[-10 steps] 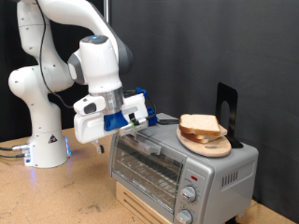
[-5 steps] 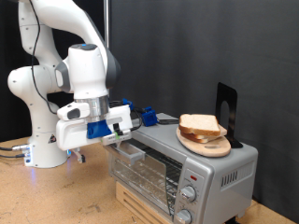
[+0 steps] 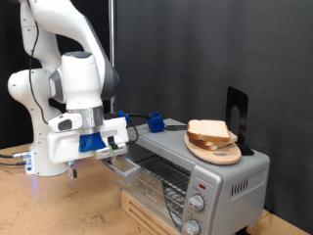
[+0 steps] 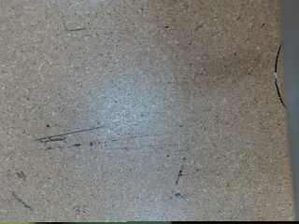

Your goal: Make a piece of toast with the oven

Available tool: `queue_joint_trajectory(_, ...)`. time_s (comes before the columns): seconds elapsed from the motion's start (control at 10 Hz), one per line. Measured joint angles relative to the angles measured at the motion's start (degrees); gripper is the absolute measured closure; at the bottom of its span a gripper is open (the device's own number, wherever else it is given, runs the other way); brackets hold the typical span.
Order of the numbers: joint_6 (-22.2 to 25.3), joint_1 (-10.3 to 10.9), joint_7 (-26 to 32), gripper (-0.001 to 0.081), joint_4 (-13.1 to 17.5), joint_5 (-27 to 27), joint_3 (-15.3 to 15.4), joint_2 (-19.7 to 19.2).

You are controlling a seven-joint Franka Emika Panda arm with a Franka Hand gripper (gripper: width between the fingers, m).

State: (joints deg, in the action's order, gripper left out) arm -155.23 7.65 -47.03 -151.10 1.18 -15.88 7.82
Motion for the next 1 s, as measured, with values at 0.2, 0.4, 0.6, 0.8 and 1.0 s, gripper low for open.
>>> queue_joint_trajectory(0.2, -2.2, 0.0, 1.1, -0.0002, -0.6, -0.1, -0.7, -0.3)
queue_joint_trajectory(0.4, -4.3, 0.0, 1.8, -0.0002, -1.4, -0.2, -1.2, -0.5)
queue_joint_trajectory(0.6, -5.8, 0.3, 3.3, -0.0002, -2.0, -2.7, -1.5, -0.5)
queue_joint_trajectory(0.8, -6.3, 0.7, 4.9, -0.0002, -2.2, -7.0, -1.6, -0.5)
queue_joint_trajectory(1.0, -6.3, 0.8, 3.9, -0.0002, -2.1, -8.2, -1.4, -0.7)
